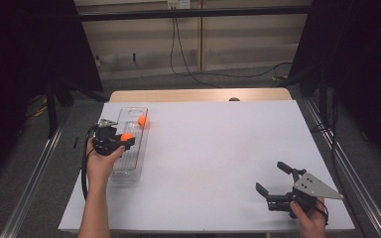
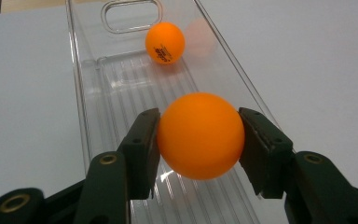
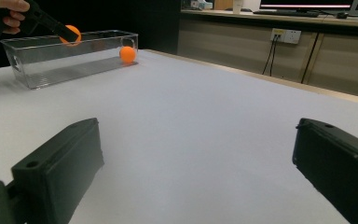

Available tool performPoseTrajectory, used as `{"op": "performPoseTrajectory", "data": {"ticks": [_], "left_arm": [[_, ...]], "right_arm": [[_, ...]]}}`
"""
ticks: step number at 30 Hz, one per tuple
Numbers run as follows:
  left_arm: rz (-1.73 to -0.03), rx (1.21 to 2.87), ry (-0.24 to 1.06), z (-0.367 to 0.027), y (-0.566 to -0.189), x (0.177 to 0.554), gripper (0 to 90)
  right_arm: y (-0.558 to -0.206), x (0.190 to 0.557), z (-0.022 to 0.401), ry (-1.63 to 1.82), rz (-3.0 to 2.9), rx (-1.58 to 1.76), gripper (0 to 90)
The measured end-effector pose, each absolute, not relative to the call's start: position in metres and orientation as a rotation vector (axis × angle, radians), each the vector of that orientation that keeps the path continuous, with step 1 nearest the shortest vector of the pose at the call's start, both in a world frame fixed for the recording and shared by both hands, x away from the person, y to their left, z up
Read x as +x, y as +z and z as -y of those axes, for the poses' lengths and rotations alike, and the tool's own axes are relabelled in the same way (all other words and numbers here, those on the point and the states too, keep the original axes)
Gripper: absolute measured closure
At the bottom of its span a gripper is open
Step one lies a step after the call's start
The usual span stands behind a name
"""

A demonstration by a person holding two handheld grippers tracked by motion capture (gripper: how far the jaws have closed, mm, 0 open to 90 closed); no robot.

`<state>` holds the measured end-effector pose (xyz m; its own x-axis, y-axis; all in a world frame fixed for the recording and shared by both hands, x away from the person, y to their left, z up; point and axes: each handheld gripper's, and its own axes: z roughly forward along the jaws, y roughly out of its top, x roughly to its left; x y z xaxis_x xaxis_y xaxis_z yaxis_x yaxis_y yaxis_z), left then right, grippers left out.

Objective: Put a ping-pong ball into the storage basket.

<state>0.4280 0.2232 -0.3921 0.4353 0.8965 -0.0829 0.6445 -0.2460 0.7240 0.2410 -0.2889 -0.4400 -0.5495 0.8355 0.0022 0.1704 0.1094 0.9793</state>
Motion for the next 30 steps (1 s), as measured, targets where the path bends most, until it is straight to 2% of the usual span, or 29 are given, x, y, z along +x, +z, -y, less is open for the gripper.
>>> {"op": "performPoseTrajectory", "data": {"ticks": [21, 30], "left_arm": [[-1.311, 2.007, 0.477, -0.222, -0.3965, 0.4315, 50.1], [-1.304, 1.997, 0.504, -0.2216, -0.3939, 0.4295, 42.5]], "right_arm": [[-0.4401, 0.2409, 0.2887, 1.476, -1.811, 0.979, 1.0], [-0.4401, 0.2412, 0.2887, 1.476, -1.813, 0.975, 1.0]]}}
